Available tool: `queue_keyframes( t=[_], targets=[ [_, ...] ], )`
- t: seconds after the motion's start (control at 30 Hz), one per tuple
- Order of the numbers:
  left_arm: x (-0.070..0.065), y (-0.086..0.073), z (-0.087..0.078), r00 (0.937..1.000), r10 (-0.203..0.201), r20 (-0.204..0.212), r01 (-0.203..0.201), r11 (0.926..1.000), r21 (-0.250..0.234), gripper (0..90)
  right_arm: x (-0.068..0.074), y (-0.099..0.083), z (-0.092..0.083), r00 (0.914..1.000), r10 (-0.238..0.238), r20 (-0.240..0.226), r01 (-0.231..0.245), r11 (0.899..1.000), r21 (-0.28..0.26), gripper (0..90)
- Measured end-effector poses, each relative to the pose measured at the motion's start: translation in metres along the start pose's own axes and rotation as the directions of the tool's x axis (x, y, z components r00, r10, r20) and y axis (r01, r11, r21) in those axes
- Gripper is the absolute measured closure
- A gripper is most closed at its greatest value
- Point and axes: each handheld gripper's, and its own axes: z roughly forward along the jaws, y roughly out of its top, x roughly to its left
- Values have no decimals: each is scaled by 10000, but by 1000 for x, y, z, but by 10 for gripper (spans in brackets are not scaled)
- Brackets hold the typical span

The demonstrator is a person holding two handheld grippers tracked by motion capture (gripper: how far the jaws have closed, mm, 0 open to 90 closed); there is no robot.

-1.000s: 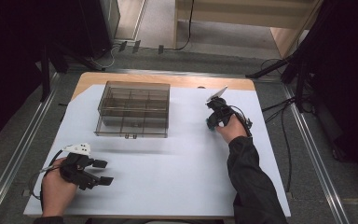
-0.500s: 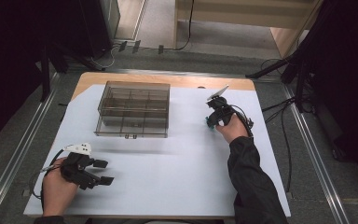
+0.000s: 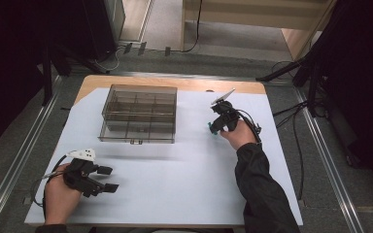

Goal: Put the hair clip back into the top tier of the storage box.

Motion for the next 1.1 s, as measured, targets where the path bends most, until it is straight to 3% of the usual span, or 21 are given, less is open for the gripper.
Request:
queue_keyframes(
  t=[0.5, 0.8, 1.1],
  targets=[
    [0, 2, 1, 10000, 34, 23, -34, 10000, -1, 186, 15, -2, -7, 9985, -424, -359, 408, 9982, -449, 775],
    [2, 4, 2, 9999, 62, 113, -62, 10000, 21, 186, 24, -3, -6, 9972, -582, -461, 567, 9978, -337, 775],
    [3, 9, 6, 9996, 168, 211, -170, 9998, 91, 186, 32, -7, -15, 9943, -813, -688, 771, 9951, -620, 775]
  ],
)
